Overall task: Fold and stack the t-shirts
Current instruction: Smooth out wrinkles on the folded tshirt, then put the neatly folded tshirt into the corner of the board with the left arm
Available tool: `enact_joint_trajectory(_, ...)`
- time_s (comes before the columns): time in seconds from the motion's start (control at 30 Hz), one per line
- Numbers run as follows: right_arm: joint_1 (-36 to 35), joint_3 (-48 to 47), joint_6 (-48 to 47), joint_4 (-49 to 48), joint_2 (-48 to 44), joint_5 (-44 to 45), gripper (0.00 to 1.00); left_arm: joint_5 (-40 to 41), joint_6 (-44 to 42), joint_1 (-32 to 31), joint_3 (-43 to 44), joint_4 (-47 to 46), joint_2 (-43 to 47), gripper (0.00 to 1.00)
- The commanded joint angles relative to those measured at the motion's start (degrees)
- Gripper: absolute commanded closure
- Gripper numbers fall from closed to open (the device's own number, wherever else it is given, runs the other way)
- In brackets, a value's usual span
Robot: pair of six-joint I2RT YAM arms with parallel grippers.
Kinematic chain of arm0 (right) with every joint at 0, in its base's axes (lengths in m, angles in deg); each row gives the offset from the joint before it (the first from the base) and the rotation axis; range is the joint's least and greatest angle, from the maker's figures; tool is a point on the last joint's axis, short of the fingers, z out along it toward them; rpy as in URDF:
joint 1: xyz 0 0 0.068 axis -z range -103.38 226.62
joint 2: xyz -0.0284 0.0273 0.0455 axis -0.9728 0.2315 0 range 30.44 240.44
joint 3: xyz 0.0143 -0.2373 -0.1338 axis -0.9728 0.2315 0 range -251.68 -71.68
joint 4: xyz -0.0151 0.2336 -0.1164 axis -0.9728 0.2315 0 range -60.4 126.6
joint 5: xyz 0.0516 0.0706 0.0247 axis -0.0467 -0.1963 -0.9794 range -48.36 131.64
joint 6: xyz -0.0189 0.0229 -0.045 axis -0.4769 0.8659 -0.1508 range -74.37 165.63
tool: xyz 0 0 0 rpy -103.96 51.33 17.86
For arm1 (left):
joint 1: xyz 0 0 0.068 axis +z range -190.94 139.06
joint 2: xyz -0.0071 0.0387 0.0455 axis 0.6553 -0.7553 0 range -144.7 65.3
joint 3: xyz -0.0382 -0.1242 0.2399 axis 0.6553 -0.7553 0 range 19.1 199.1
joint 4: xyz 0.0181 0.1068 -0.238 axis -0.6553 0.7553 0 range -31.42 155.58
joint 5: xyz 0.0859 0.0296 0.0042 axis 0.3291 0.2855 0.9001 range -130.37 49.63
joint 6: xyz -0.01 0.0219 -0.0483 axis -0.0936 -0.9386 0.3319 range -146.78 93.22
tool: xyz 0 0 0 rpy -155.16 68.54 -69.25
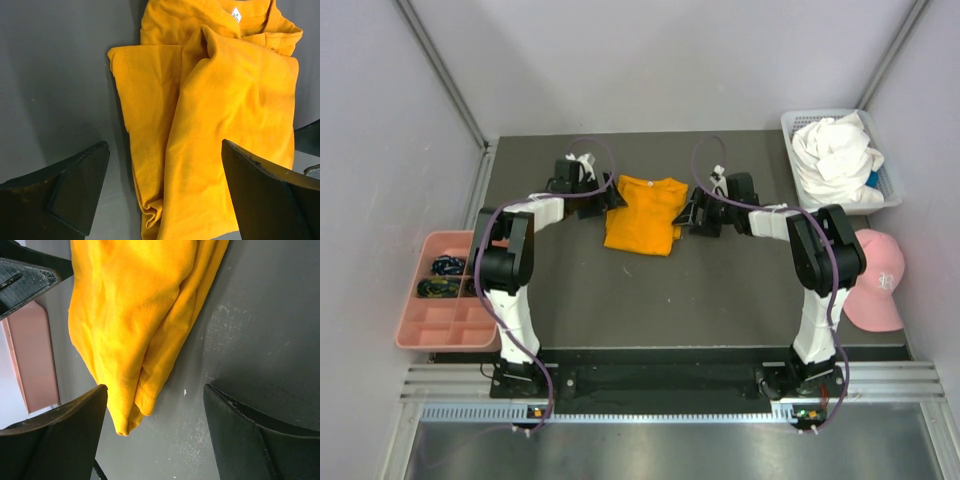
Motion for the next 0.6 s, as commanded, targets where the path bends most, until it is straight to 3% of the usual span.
enact_joint_trajectory(0.0, -0.11, 0.75, 0.6, -1.72, -1.48, -1.44, 0.23, 1.17, -1.73, 0.07, -1.21, 4.55, -1.51, 0.01)
enact_joint_trajectory(0.3, -0.19, 0.23, 0.78, -1.64, -0.87, -2.15, 0.23, -9.29, 2.67, -2.39, -0.51, -4.33, -9.59, 0.01)
enact_joint_trajectory(0.57, -0.11, -0.39, 0.16, -0.32, -1.04, -1.53, 0.23, -10.09, -0.31, -5.64, 0.38, -0.04, -11.1, 0.02)
